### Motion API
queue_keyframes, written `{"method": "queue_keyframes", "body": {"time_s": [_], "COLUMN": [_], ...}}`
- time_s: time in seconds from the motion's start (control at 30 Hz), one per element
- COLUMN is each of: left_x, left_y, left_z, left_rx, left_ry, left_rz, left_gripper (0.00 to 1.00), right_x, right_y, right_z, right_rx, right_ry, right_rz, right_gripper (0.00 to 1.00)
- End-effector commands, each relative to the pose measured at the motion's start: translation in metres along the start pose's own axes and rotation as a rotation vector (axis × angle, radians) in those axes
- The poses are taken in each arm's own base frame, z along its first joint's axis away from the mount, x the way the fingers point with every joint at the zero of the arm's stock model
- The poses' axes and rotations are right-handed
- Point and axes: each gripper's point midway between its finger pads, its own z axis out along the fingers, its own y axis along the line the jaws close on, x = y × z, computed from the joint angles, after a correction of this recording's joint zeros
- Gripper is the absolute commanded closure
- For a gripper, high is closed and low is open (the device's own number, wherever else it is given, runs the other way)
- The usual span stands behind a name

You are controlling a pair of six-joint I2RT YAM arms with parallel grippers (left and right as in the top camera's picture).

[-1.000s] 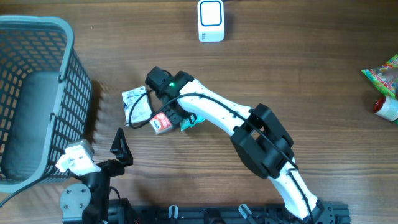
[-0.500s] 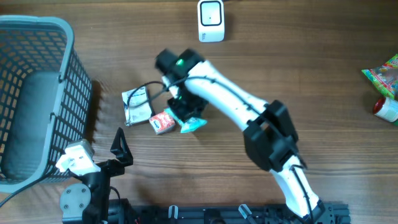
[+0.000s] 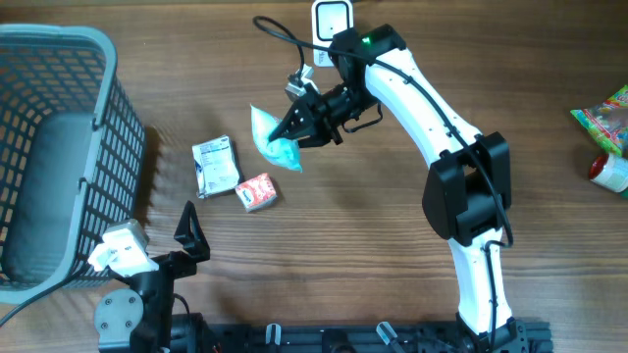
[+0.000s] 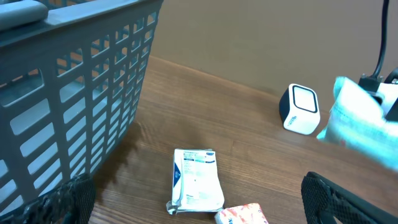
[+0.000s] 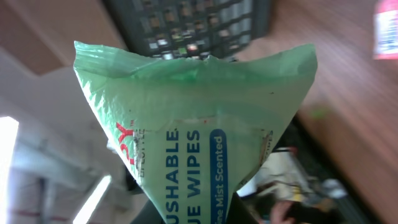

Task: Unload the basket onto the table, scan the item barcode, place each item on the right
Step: 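Reach the right gripper to the mint-green wipes pack and grasp it, then hold the wipes pack up to the scanner with the right gripper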

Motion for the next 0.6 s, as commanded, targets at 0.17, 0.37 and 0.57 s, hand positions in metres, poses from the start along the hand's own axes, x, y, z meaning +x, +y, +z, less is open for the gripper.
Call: {"method": "queue_keyframes", "body": {"time_s": [0.17,0.37,0.57], "left_x": [0.002,0.002,0.002], "left_y": [-0.001,-0.001,-0.001], "left_z": [0.001,0.001,0.001], "left_rx": [0.009,0.009,0.009], "left_ry": [0.001,0.001,0.001], "left_rz": [-0.004,-0.004,-0.004], "left_gripper": [0.0,0.0,0.0], "right_x": [0.003,0.006,-0.003], "right_y": [-0.014,-0.006,-0.073], "right_z": [0.004,0.008,-0.02], "right_rx": [0.159,0.116,0.475], "right_ry": [-0.09,-0.071,-0.392], "right_rz": [0.79,0.986,1.049], "right_gripper": [0.96,0.96,0.96]}}
